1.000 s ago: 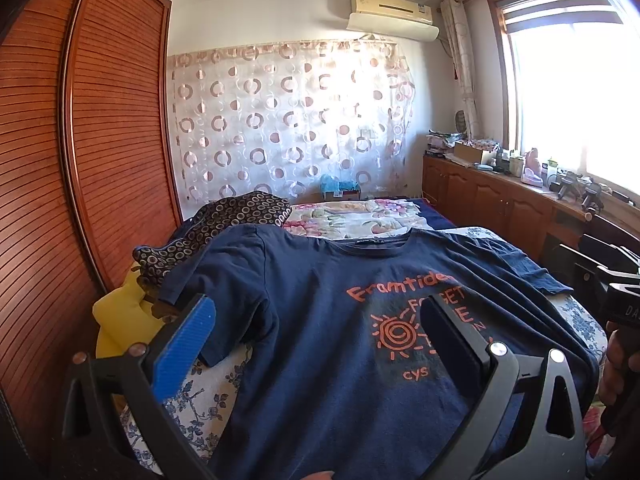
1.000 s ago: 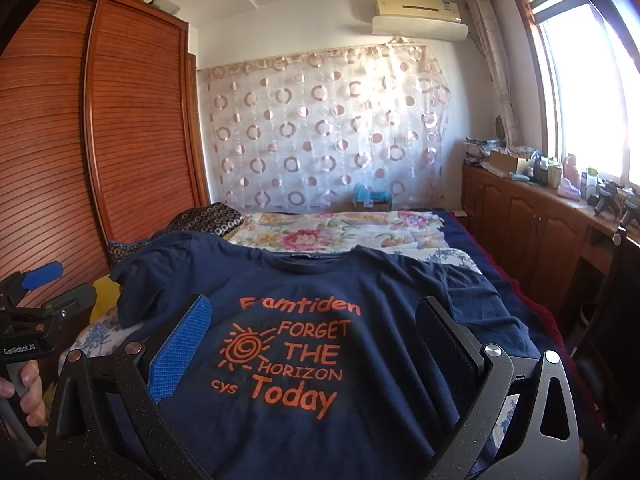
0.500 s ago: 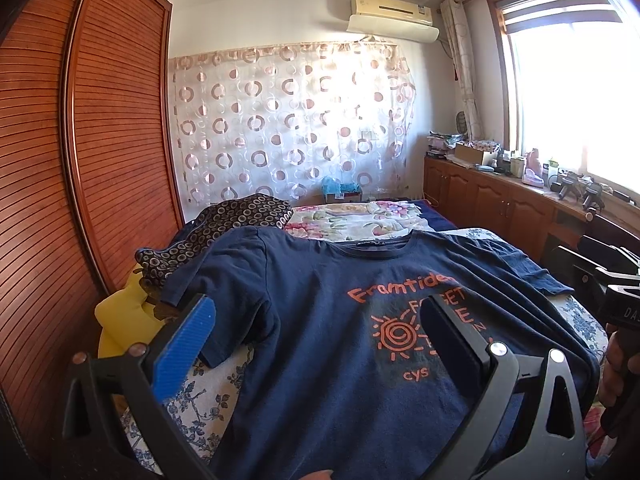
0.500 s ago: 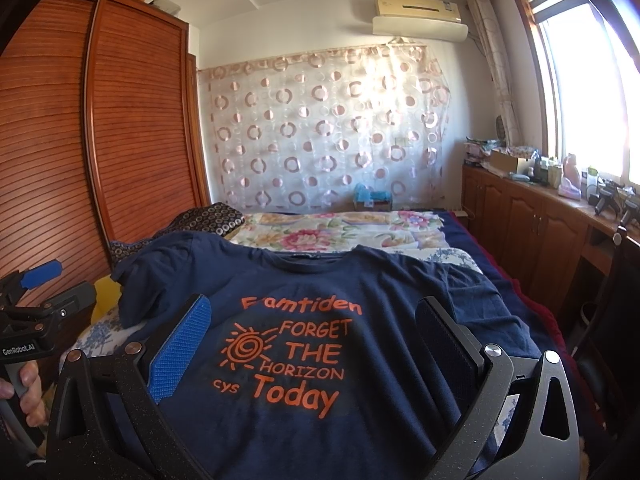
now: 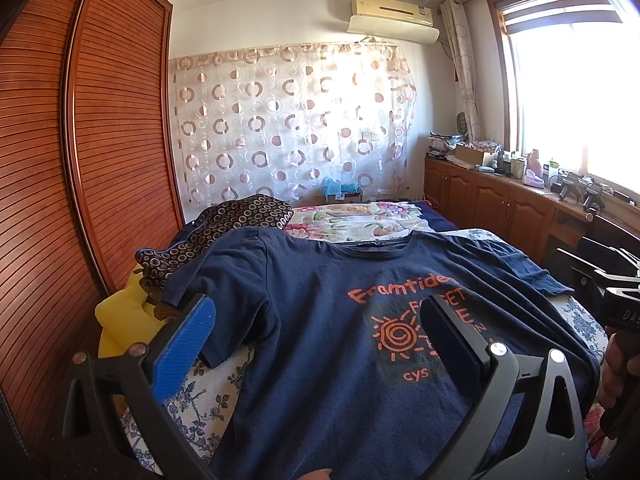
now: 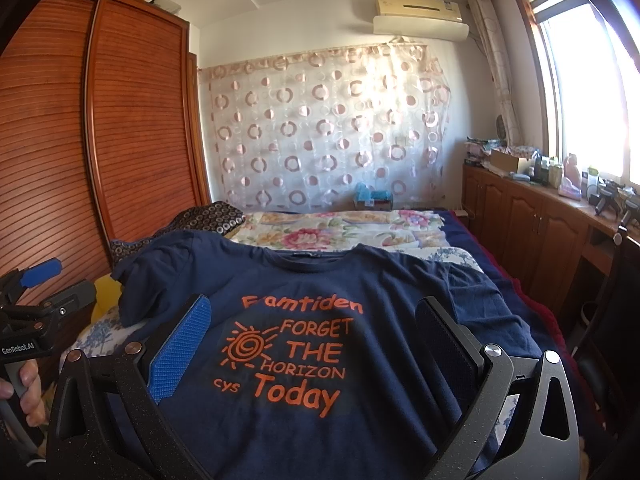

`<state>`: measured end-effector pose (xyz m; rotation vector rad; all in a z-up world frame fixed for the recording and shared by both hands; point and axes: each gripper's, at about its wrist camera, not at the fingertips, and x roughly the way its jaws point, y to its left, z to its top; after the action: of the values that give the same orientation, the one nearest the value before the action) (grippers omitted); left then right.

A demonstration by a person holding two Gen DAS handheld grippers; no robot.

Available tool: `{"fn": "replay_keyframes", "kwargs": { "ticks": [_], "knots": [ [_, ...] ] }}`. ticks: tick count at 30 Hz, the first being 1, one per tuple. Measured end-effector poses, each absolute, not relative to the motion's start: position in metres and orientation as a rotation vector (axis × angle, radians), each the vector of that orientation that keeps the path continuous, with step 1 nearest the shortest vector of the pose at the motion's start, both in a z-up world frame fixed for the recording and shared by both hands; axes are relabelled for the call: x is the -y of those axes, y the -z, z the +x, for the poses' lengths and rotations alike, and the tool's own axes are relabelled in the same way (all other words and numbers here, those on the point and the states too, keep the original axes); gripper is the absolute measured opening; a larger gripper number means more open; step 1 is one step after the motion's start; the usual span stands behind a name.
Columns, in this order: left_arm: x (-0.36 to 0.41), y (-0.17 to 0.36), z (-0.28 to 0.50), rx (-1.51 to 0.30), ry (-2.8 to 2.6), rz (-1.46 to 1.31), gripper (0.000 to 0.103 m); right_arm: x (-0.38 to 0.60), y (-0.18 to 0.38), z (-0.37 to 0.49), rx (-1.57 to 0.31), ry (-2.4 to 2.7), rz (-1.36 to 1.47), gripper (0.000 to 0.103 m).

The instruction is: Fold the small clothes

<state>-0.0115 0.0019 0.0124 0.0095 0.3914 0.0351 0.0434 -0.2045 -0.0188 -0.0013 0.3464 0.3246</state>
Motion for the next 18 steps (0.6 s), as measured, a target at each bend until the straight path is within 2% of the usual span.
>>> {"fn": "replay_keyframes", "kwargs": {
  "ticks": [18],
  "knots": [
    [-0.0024,-0.0179,-0.0124,-0.386,-0.035,0.013,0.103,0.2045,0.0186,0.0429,-0.343,-0.324,-0.003,0.103]
  ]
}}
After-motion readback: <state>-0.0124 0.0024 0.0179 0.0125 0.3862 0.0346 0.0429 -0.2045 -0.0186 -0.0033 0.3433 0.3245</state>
